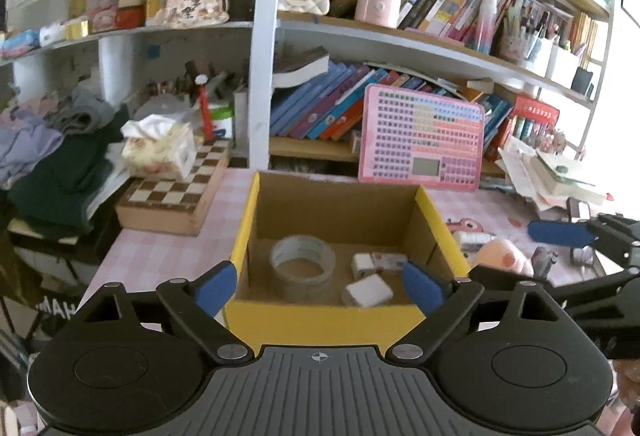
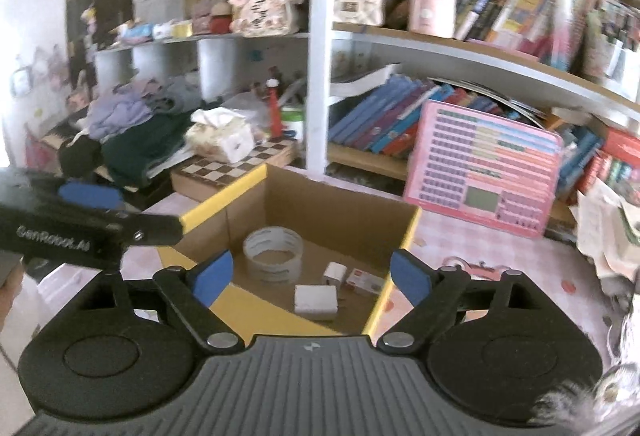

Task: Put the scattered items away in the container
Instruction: 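Withdraw both tools from the yellow box back over the mat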

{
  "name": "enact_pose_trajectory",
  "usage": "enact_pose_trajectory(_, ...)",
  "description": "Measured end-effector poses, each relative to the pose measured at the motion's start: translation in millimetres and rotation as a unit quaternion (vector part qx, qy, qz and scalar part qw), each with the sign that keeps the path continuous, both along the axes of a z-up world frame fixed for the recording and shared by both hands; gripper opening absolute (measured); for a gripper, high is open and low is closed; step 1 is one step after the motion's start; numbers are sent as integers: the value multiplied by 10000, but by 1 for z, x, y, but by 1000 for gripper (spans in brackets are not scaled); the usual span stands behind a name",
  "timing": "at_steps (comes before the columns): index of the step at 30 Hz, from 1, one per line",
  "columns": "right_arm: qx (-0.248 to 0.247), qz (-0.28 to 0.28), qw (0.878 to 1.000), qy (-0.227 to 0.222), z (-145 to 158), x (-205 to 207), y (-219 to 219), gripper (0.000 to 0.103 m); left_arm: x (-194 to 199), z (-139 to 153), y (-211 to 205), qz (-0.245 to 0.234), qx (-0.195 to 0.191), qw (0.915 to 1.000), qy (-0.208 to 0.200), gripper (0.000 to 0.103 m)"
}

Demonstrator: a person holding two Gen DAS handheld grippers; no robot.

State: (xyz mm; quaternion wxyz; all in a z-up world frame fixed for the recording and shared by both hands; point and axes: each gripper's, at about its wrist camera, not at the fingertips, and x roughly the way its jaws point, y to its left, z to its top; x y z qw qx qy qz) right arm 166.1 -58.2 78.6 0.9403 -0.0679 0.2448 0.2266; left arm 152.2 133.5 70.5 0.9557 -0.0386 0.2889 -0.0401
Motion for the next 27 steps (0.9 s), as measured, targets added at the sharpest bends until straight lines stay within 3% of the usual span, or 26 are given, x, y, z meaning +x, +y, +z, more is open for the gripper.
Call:
enact_pose_trajectory(13,-111,-969,9939,512,-52,-45,-6,89,-45,-49,-4,286,237,9984,423,94)
enact_pose_trajectory(21,-263,-944,9919,813,-72,-77,0,92,-75,-67,-6,201,431,9964,698,95)
enact_pose_trajectory(27,-480,-570,9934,873,-76,-96,19,93,-88,-76,-2,227,451,9943,935,95)
